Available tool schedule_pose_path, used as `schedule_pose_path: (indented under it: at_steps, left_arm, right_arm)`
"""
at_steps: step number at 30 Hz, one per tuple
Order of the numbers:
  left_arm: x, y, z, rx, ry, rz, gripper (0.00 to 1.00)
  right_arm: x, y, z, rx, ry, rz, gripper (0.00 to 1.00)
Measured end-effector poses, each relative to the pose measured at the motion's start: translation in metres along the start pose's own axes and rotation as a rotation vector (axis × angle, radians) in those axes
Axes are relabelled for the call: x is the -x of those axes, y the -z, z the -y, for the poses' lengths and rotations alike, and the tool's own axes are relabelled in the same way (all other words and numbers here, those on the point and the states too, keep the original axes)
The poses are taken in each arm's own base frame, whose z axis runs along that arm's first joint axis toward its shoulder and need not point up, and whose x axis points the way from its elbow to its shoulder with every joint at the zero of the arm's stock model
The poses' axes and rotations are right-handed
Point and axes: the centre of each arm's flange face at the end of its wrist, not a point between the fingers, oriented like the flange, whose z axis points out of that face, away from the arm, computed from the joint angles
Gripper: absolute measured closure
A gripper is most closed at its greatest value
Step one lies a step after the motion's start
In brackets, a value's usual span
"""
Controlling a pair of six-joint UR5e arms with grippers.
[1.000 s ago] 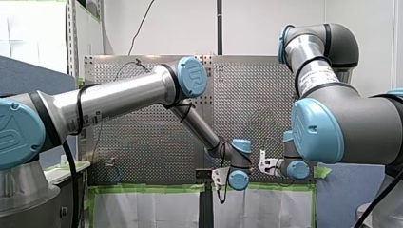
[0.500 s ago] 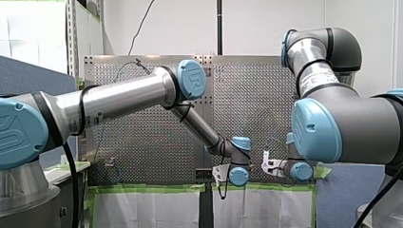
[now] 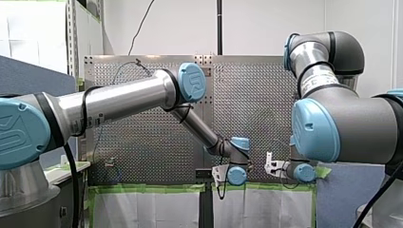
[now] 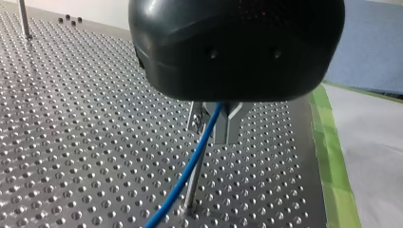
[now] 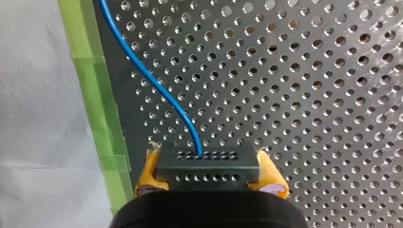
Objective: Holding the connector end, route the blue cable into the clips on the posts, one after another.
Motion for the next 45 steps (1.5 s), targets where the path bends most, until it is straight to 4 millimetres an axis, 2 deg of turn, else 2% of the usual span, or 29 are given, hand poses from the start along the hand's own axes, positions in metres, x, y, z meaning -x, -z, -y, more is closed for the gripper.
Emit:
schedule_pose_path:
  at_steps: [10, 19, 30, 35, 41, 45]
  left_arm:
    - [0.013, -0.005, 0.016, -0.018, 0.02, 0.023, 1.0]
    - [0.012, -0.013, 0.008, -0.016, 0.021, 0.022, 1.0]
    - [0.017, -0.02, 0.012, -0.035, 0.031, 0.03, 1.0]
    - [0.004, -0.021, 0.014, -0.053, 0.036, 0.004, 1.0]
    - [-0.019, -0.026, 0.007, -0.049, 0.019, -0.041, 1.0]
    - [-0.02, -0.033, 0.008, -0.048, 0.02, -0.042, 1.0]
  right_arm:
    - [-0.011, -0.013, -0.006, -0.004, -0.005, -0.018, 1.0]
    - [-0.021, -0.023, -0.014, 0.003, -0.01, -0.037, 1.0]
    - [-0.028, -0.03, -0.021, 0.009, -0.011, -0.052, 1.0]
    - [-0.029, -0.032, -0.022, 0.011, -0.01, -0.057, 1.0]
    - [-0.031, -0.033, -0.027, 0.015, -0.01, -0.062, 1.0]
    - [-0.031, -0.034, -0.027, 0.014, -0.01, -0.064, 1.0]
